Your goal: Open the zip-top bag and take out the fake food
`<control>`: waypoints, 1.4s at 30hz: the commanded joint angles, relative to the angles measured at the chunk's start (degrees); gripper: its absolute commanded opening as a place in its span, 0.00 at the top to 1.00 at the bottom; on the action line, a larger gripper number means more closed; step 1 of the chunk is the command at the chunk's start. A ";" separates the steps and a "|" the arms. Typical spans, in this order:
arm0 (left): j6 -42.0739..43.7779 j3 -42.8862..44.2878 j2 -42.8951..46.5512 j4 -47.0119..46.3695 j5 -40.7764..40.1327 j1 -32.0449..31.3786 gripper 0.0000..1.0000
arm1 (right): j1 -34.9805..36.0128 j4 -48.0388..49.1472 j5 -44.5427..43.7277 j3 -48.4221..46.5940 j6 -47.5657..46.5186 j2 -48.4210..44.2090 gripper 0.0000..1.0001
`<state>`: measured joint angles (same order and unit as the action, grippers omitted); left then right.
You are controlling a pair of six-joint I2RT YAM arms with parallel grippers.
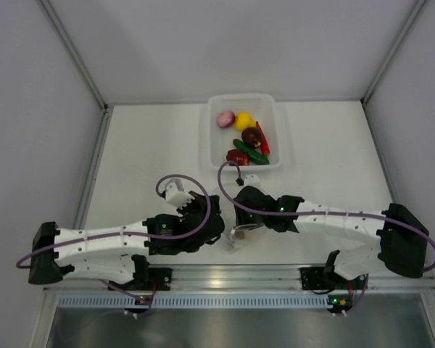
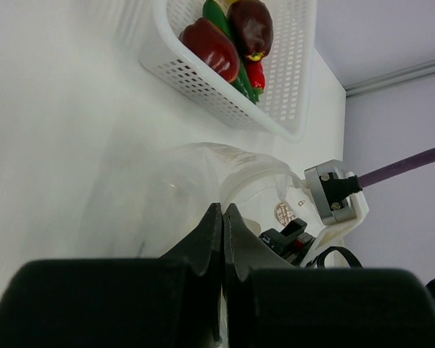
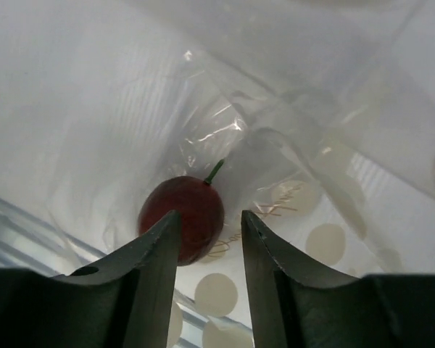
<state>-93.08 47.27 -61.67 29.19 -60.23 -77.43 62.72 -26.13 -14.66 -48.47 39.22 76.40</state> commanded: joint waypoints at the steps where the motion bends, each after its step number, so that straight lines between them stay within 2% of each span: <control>1: -0.09 -0.51 0.24 0.08 -0.86 0.17 1.00 | 2.32 4.95 2.96 -2.42 1.47 2.16 0.57; 5: -0.96 -1.47 0.06 0.08 -0.95 0.17 1.00 | 4.25 3.63 4.19 -4.27 0.86 4.89 0.51; 12: -1.49 -1.83 -0.56 0.08 -0.59 0.26 1.00 | 6.36 6.52 4.28 -2.25 3.58 7.00 0.48; 15: -1.32 -1.74 -0.65 0.08 -0.59 0.26 1.00 | 7.24 5.66 4.11 -2.33 4.02 8.94 0.43; 19: -0.79 -2.00 -0.03 0.08 -1.03 0.17 1.00 | 8.30 5.82 4.54 -0.84 4.90 10.08 0.31; 22: -1.23 -2.79 0.58 0.08 -1.38 0.26 1.00 | 9.00 7.49 5.16 1.44 5.78 10.26 0.29; 28: -1.14 -2.97 0.76 0.16 -1.82 0.26 1.00 | 9.53 10.13 4.90 4.87 7.71 9.73 0.32; 31: -1.32 -2.97 0.67 0.08 -1.74 0.17 1.00 | 9.62 9.96 3.15 4.79 7.97 8.34 0.43; 37: -0.44 -3.93 1.99 0.08 -1.30 0.26 1.00 | 9.70 5.92 -1.68 1.54 5.52 4.82 0.58; 42: 2.19 -3.67 3.48 0.08 -1.12 0.17 1.00 | 9.70 0.82 -4.68 -3.73 2.27 2.53 0.59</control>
<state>-93.08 43.81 -59.92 30.37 -59.86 -77.38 71.24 -22.59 -15.46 -47.46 44.25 82.50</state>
